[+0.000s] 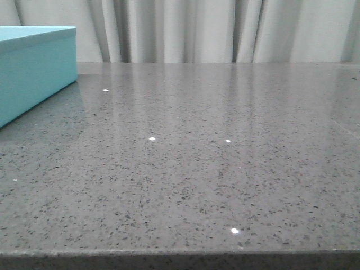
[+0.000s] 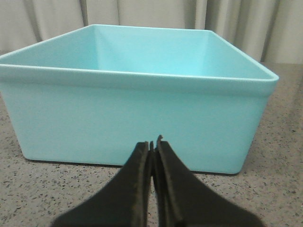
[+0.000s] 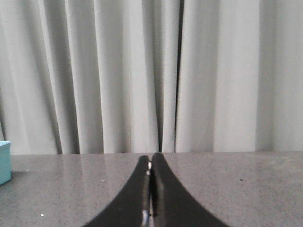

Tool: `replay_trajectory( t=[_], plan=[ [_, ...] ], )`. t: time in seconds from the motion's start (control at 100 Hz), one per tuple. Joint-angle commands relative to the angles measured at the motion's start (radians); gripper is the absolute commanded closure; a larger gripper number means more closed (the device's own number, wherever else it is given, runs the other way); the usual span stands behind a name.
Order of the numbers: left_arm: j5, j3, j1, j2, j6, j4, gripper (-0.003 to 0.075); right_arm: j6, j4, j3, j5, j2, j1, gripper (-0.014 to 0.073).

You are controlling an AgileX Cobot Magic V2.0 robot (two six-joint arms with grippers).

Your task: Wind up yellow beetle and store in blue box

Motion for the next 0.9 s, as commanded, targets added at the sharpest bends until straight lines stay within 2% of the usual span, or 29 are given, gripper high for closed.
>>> replay_trajectory(
  t=[0.0,0.12,0.25,0.33,0.69,0.89],
  plan=[
    [-0.079,0.044,0.001,-0.031,-0.008,-0.007,0.0741,-0.01,0.014,0.015,-0.089,0.014,-0.025,0.066],
    [-0.079,0.044,0.001,-0.031,-0.008,-0.007,0.0741,-0.021,0.069,0.066,-0.064,-0.003,-0.044,0.066],
    [-0.079,0.044,0.001,-0.031,-0.008,-0.007,0.0741,-0.105,0.176,0.124,-0.014,-0.022,-0.065,0.066],
    [-0.079,0.044,0.001,-0.031,-0.008,-0.007,0.0741,-0.105,0.178,0.162,-0.017,-0.046,-0.076,0.066],
    [-0.079,0.044,0.001,-0.031,-0.008,-0.007,0.0741,-0.143,0.17,0.162,0.134,-0.051,-0.087,0.066],
    [-0.079,0.044,0.001,-0.031,-0.008,-0.007,0.0741,-0.147,0.163,0.162,0.143,-0.051,-0.12,0.066]
  ],
)
